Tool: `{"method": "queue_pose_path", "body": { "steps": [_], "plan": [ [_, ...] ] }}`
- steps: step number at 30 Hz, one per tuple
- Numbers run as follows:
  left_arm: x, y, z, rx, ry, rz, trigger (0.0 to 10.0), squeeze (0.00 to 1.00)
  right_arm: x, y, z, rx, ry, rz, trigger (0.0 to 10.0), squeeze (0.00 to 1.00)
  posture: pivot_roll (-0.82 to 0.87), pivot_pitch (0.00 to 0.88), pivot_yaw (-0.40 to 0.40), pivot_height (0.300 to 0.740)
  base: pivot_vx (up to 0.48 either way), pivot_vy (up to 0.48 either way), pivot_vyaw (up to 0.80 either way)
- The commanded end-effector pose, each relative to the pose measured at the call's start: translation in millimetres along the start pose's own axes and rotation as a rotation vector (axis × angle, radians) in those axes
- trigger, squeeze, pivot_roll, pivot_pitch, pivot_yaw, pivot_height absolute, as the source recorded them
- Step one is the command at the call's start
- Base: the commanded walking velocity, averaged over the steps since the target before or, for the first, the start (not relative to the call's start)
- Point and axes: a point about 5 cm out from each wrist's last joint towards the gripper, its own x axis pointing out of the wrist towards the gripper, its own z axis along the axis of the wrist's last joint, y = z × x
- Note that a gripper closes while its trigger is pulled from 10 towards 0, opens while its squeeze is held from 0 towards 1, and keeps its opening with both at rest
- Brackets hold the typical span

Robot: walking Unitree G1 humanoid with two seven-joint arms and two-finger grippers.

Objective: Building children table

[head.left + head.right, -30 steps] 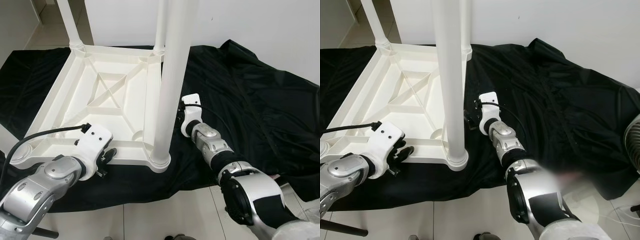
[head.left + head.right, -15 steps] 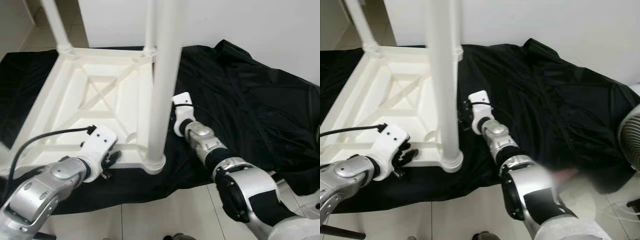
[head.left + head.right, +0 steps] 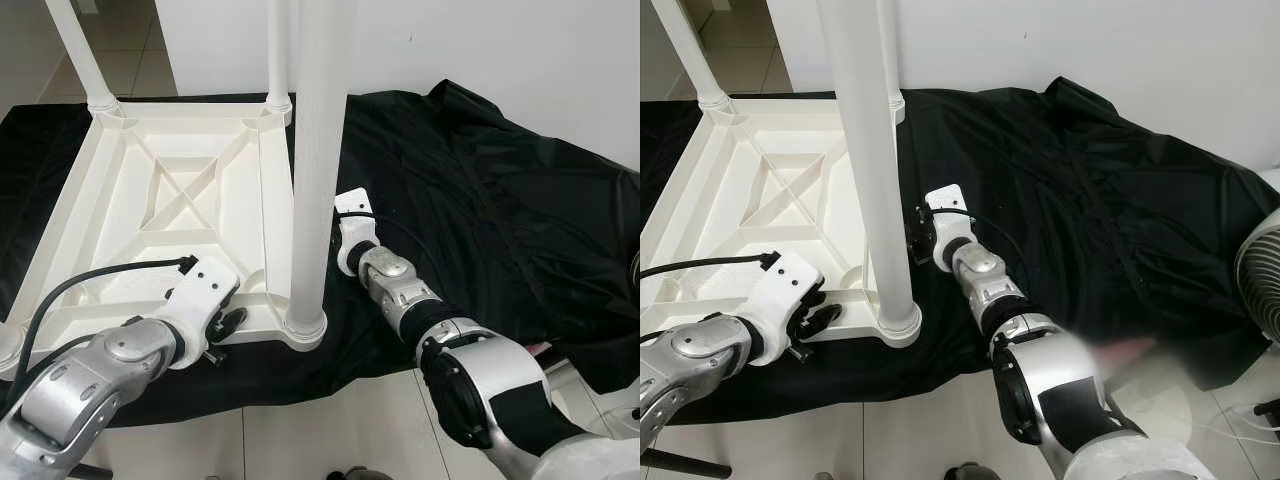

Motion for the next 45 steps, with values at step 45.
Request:
{"method": "queue_pose_path", "body": {
  "steps": [45],
  "plan": [
    [-18.4, 16.4, -4, 0.007, -0.556, -0.108, 10.0, 0.0, -131.0, -61.1, -51, 0.053, -0.325, -0.37, 10.0, 0.0, 0.03, 0.104, -0.055, 0.74, 0.0, 0.0, 0.0]
  ]
}}
